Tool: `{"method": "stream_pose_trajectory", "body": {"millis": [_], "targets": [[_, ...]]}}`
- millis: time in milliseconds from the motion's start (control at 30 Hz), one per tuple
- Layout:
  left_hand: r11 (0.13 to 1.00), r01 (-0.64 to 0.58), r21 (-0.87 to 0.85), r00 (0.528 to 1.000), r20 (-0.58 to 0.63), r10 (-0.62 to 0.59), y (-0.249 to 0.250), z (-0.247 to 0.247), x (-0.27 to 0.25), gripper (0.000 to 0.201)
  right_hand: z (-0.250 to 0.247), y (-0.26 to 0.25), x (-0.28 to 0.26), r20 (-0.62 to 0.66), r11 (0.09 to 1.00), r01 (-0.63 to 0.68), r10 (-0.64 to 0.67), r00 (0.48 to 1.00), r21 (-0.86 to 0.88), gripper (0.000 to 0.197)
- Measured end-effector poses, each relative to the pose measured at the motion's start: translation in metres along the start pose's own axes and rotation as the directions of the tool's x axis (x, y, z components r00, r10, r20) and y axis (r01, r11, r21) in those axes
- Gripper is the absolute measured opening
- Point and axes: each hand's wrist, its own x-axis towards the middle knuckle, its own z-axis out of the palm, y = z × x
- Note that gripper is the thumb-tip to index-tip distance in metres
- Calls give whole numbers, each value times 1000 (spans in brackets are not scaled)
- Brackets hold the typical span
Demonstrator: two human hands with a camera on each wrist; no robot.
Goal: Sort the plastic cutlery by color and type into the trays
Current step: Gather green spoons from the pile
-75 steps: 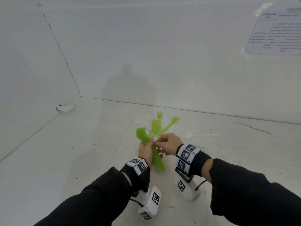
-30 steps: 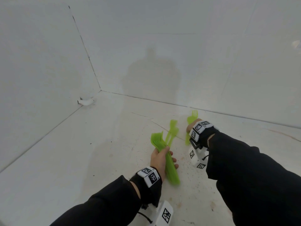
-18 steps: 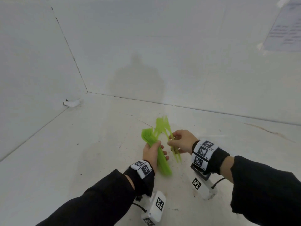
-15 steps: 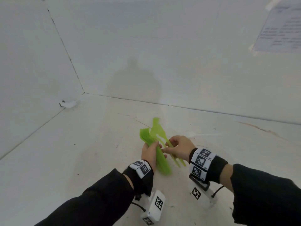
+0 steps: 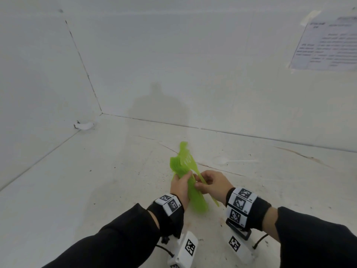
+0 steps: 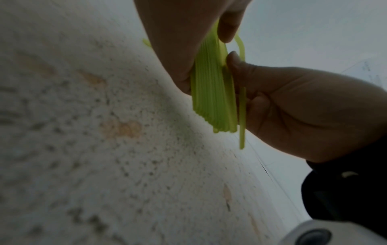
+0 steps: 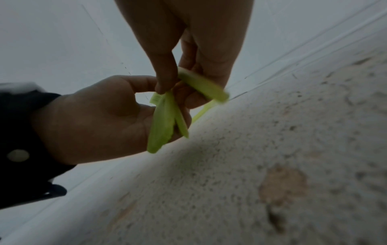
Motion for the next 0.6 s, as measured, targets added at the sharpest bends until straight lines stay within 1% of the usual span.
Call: {"method": "stream_pose_trajectory", "body": {"millis": [33, 100, 133, 200, 267, 333, 400, 467, 533, 567, 600], "targets": [[1000, -8, 7, 1000, 3, 8, 1, -1, 0, 3, -1, 0, 0, 6, 1000, -3, 3, 1000, -24, 18], [999, -32, 38, 999, 5, 32, 2, -2, 0, 6, 0, -3, 1, -3, 997, -23, 23, 1000, -77, 5], [998, -47, 52, 999, 8, 46, 2, -3, -1, 8, 1, -6, 1, -21, 996, -32, 30, 999, -84, 4], [997, -60, 57, 998, 5, 60, 2, -3, 0, 12, 5, -8, 3, -83, 995, -42, 35, 996, -86, 17], [998, -55, 44, 998, 1, 55, 3, -3, 0, 14, 9, -11, 6, -150, 994, -55, 40, 988, -99, 24], [998, -39, 40, 999, 12, 39, 3, -3, 0, 14, 13, -11, 8, -179, 997, -59, 48, 983, -58, 25], [999, -16, 30, 999, 37, 15, 3, -3, -2, 11, 17, -10, 9, -194, 996, -39, 22, 981, -83, 23], [999, 9, 33, 998, 59, -11, 4, -3, -3, 11, 20, -12, 10, -197, 992, -19, -6, 980, -123, 17], [999, 25, 31, 998, 63, -27, 3, -5, -3, 20, 21, -15, 12, -177, 986, -33, 4, 984, -161, 14], [999, 17, 34, 999, 49, -18, 3, -6, -3, 23, 21, -18, 14, -140, 982, -56, 31, 990, -178, 13], [999, -5, 42, 1000, 29, 3, 4, -8, -3, 23, 20, -23, 16, -76, 978, -77, 64, 995, -193, 10]]}}
